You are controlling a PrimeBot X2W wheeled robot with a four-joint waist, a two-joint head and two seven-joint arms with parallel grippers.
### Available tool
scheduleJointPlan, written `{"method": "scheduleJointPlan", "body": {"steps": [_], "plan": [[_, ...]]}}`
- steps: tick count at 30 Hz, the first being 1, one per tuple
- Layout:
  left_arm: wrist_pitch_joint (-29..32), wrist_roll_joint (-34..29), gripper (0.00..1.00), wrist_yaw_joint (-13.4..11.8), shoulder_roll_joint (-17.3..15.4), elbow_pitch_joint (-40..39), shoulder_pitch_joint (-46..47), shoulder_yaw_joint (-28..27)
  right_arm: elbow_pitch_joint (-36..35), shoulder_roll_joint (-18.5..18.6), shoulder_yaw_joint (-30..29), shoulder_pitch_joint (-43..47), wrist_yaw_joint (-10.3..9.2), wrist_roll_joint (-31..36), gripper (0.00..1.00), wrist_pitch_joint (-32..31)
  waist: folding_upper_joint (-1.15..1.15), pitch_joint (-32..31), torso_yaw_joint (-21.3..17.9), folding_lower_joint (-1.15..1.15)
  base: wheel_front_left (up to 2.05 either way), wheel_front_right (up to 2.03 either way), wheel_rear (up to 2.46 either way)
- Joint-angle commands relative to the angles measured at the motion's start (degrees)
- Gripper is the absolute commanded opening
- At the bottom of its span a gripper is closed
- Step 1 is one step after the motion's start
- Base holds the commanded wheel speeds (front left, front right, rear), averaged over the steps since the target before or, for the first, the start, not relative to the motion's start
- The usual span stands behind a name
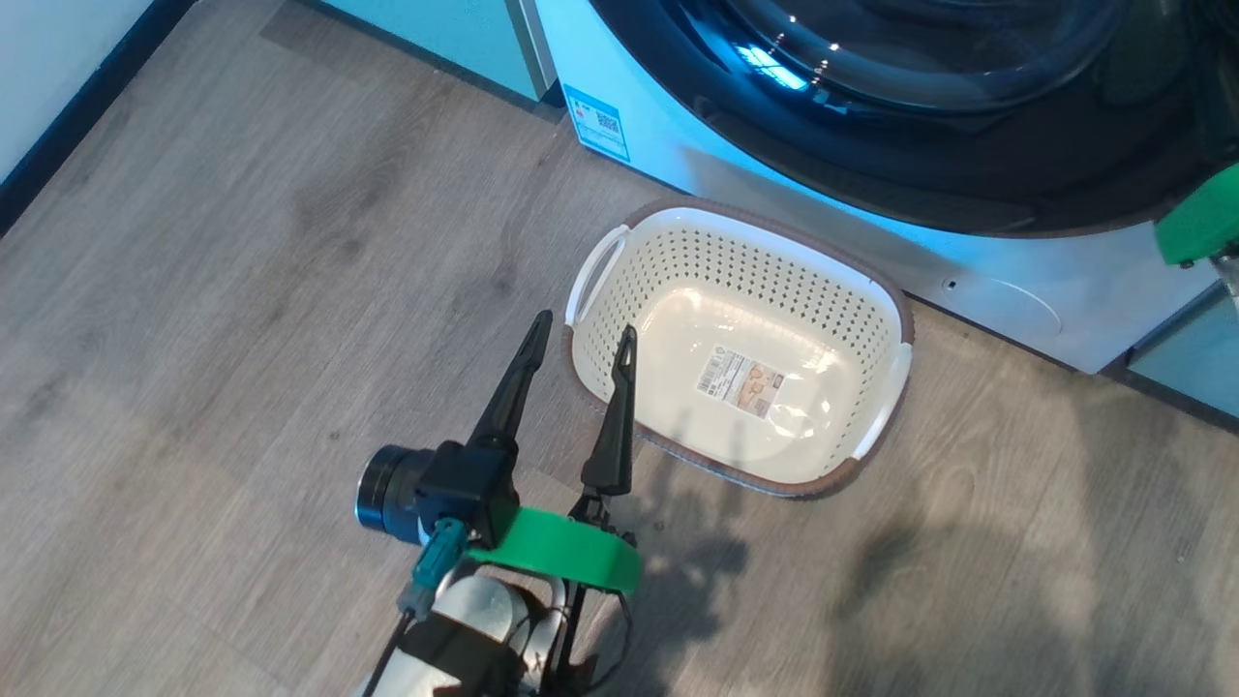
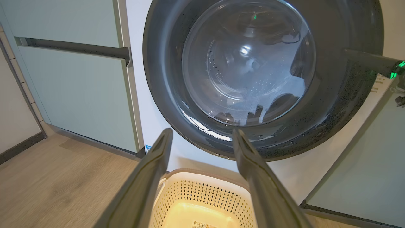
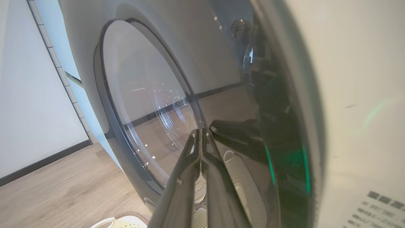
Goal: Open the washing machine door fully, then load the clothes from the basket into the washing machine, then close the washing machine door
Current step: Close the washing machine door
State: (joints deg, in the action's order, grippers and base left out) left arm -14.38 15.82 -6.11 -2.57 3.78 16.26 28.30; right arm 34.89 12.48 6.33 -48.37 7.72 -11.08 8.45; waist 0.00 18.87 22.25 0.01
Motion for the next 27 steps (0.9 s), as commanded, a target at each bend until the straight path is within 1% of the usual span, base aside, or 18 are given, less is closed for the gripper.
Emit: {"method": "scheduleJointPlan", "body": {"steps": [1,8,17,21,27], "plan": [[-0.6,0.1,1.00,-0.3,-0.3,-1.6,1.3,-1.7,-2.1,-0.4,1.4,-0.6,-0.23,-0.4,0.00,0.9,0.00,-0.3,-0.3,-0.01,0.00,0.00,0.00],[-0.6,-0.6,1.00,0.0,-0.3,-0.8,1.2,-2.3,-5.7,-0.4,4.5,4.1,-0.23,-2.2,0.00,1.7,0.00,-1.5,-1.8,-0.01,0.00,0.00,0.00],[-0.6,-1.6,1.00,0.9,-0.3,0.7,0.4,-3.3,-13.9,-1.0,5.7,13.2,-0.23,-3.9,0.00,2.2,0.00,-4.0,-4.6,-0.01,0.00,0.00,0.00],[-0.6,-2.0,1.00,1.6,-0.3,1.4,0.0,-4.1,-18.5,-1.3,4.6,19.4,-0.23,-4.1,0.00,1.8,0.00,-5.5,-6.1,-0.01,0.00,0.00,0.00],[-0.6,-2.7,1.00,2.5,-0.4,2.7,-1.0,-5.4,-24.8,-3.8,0.5,29.2,-0.23,-3.1,0.00,0.7,0.00,-7.8,-8.9,-0.01,0.00,0.00,0.00]]}}
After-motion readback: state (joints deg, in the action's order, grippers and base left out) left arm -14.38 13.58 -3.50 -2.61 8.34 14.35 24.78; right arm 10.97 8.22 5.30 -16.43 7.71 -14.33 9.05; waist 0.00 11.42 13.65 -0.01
